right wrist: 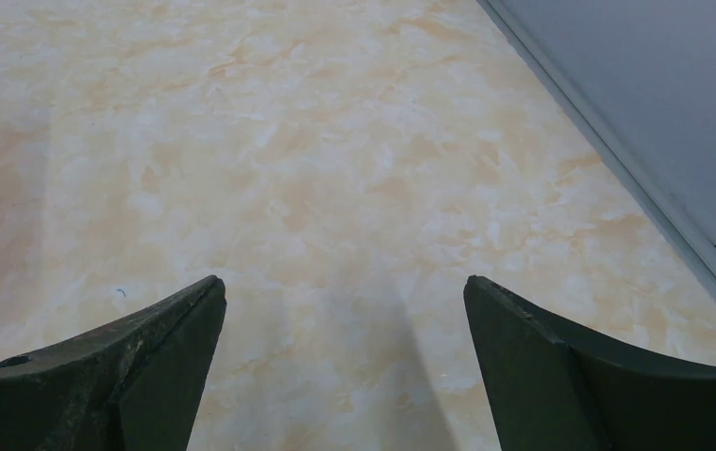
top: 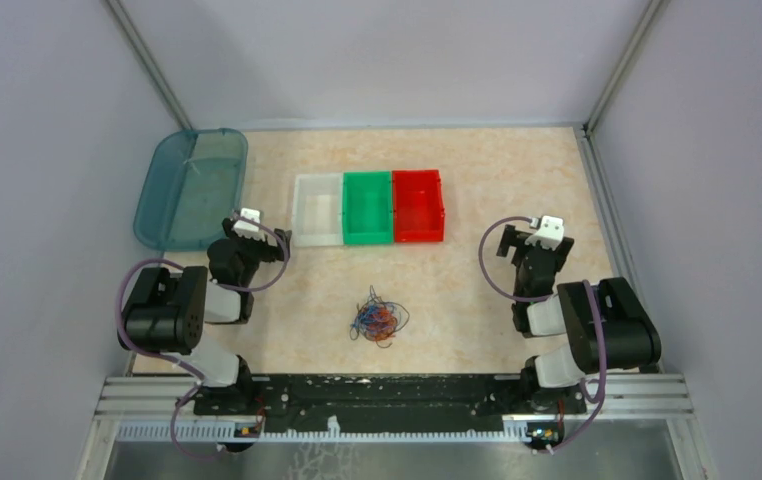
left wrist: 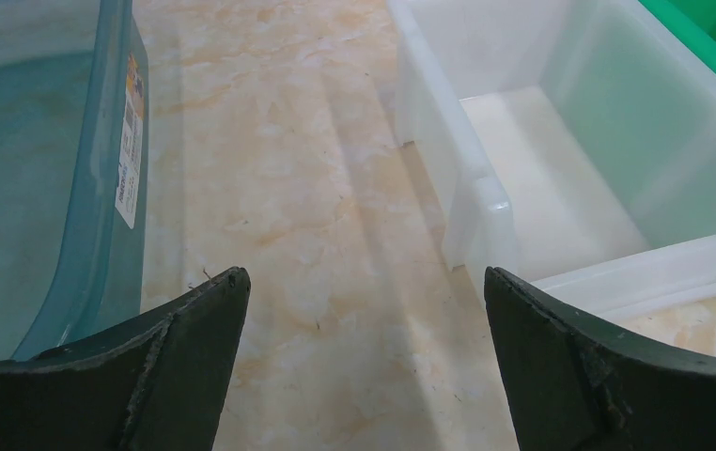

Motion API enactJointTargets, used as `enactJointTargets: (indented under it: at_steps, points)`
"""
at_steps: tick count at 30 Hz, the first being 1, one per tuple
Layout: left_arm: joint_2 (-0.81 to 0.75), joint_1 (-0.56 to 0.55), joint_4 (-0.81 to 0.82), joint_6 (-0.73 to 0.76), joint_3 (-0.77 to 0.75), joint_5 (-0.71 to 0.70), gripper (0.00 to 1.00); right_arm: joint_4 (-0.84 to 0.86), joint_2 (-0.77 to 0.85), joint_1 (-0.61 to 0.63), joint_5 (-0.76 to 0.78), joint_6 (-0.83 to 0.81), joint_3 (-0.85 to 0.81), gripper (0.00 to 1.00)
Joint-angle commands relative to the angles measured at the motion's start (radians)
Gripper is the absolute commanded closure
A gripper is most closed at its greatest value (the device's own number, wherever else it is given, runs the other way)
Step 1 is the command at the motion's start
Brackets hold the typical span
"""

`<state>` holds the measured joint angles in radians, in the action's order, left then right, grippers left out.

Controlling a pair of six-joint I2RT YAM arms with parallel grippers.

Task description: Untangle the cables

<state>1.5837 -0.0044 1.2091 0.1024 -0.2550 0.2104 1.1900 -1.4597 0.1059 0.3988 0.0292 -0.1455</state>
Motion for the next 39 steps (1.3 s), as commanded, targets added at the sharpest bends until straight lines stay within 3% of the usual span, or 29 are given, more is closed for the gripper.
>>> enactJointTargets:
  at_steps: [1, 9, 11, 12, 14, 15, 17, 20, 23, 27, 31, 32, 35, 37, 39]
  points:
    - [-0.008, -0.001, 0.023, 0.0, 0.005, 0.001, 0.0, 0.062, 0.009, -0.012, 0.015, 0.018, -0.022, 0.01]
    - [-0.009, -0.002, 0.024, -0.001, 0.007, 0.0, 0.0, 0.033, 0.032, -0.015, 0.016, 0.027, -0.027, 0.01]
    - [-0.014, 0.002, 0.039, -0.016, 0.007, -0.018, 0.0, -0.02, 0.084, -0.012, 0.006, 0.002, -0.035, 0.01]
    - [-0.032, 0.008, 0.009, -0.021, -0.008, -0.01, 0.0, -0.126, 0.129, 0.009, 0.042, -0.013, -0.061, 0.01]
    - [-0.092, 0.016, -0.15, -0.027, -0.064, -0.004, 0.0, -0.384, 0.217, 0.029, 0.099, -0.019, -0.159, 0.01]
    - [-0.125, 0.018, -0.313, -0.013, -0.105, -0.006, 0.0, -0.457, 0.249, 0.034, 0.116, -0.022, -0.179, 0.01]
    - [-0.171, 0.018, -0.527, 0.012, -0.186, 0.004, 0.0, -0.555, 0.35, 0.041, 0.15, -0.005, -0.185, 0.01]
    - [-0.214, 0.025, -0.689, 0.045, -0.235, 0.049, 0.0, -0.701, 0.511, 0.041, 0.19, 0.112, -0.193, 0.01]
    - [-0.258, 0.033, -0.846, 0.096, -0.299, 0.125, 0.0, -0.77, 0.636, 0.041, 0.062, 0.208, -0.203, 0.01]
    - [-0.292, 0.042, -1.115, 0.174, -0.43, 0.273, 0.0, -0.871, 0.719, 0.018, -0.097, 0.497, -0.246, 0.01]
    - [-0.309, 0.043, -1.318, 0.235, -0.533, 0.375, 0.0, -0.75, 0.688, 0.028, -0.501, 0.533, -0.229, 0.01]
    - [-0.316, 0.043, -1.365, 0.249, -0.55, 0.396, 0.0, -0.77, 0.665, 0.07, -0.543, 0.515, -0.25, 0.01]
    - [-0.338, 0.043, -1.449, 0.27, -0.592, 0.437, 0.0, -0.925, 0.632, 0.32, -0.448, 0.365, -0.301, 0.02]
    - [-0.355, 0.044, -1.498, 0.288, -0.614, 0.468, 0.0, -0.967, 0.607, 0.513, -0.4, 0.307, -0.304, 0.13]
    - [-0.373, 0.043, -1.536, 0.305, -0.632, 0.507, 0.0, -1.02, 0.558, 0.611, -0.394, 0.289, -0.314, 0.21]
